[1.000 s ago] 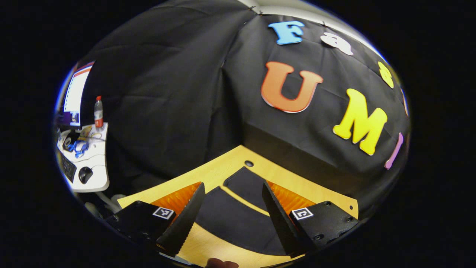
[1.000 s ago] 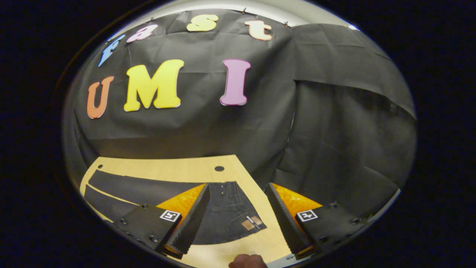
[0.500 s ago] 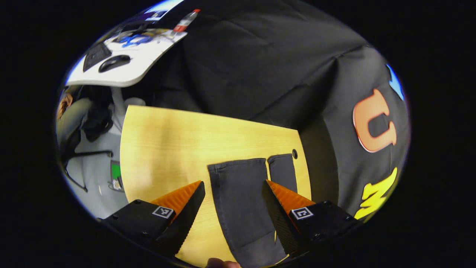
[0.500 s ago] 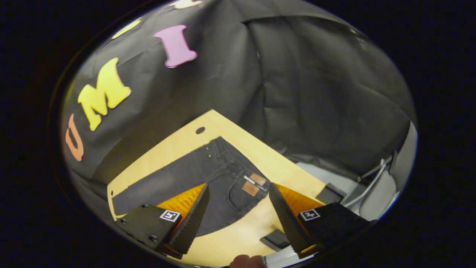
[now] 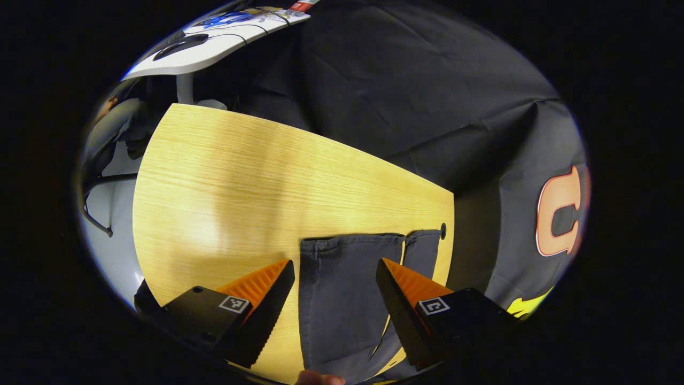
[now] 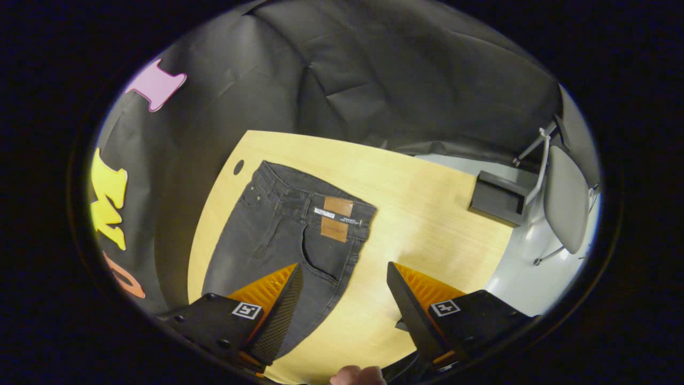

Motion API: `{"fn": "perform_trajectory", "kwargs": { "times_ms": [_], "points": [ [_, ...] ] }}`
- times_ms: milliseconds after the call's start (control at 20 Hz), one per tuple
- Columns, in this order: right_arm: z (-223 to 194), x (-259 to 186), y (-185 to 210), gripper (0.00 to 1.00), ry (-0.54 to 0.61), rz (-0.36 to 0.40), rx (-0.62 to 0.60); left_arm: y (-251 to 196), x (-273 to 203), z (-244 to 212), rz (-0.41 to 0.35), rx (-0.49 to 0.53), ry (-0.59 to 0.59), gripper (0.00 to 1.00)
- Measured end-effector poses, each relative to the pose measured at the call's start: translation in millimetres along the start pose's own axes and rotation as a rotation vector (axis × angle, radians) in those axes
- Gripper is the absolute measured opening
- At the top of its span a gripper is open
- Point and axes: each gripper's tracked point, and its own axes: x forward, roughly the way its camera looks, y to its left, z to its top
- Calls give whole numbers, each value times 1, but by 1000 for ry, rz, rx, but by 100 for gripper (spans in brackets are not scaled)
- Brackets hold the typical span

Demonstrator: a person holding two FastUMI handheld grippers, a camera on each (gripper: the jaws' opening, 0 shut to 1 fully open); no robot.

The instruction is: Grasp the waist and the cuffs of the jeans and fold them to make the two legs overlap; first hold the waist and fold one-third of the jeans toward the cuffs, then hold the cuffs and fold the remaining one-third in the same direction to finish folding.

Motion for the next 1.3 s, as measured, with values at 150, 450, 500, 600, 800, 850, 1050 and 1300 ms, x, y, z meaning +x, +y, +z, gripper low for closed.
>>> {"fn": "perform_trajectory", "kwargs": {
  "times_ms": [150,450,500,600,800,850,1050,1300],
  "points": [
    [-4,12,1,98,6,-5,6,1,8,-5,15,7,25,99],
    [-6,28,-10,98,16,-33,19,-2,18,-9,26,49,50,100],
    [-5,31,-11,98,17,-34,18,-4,18,-9,23,57,52,99],
    [-4,38,-13,93,16,-39,27,-7,21,-11,17,76,64,99],
    [4,50,-10,98,-11,-33,28,-11,25,-15,16,110,79,100],
    [7,53,-6,96,-22,-31,26,-11,25,-15,16,111,80,98],
    [20,69,10,93,-38,-86,-30,-14,31,-20,17,151,105,96],
    [12,76,7,96,-40,-302,-174,-18,46,-26,32,171,109,79]
  ]
}}
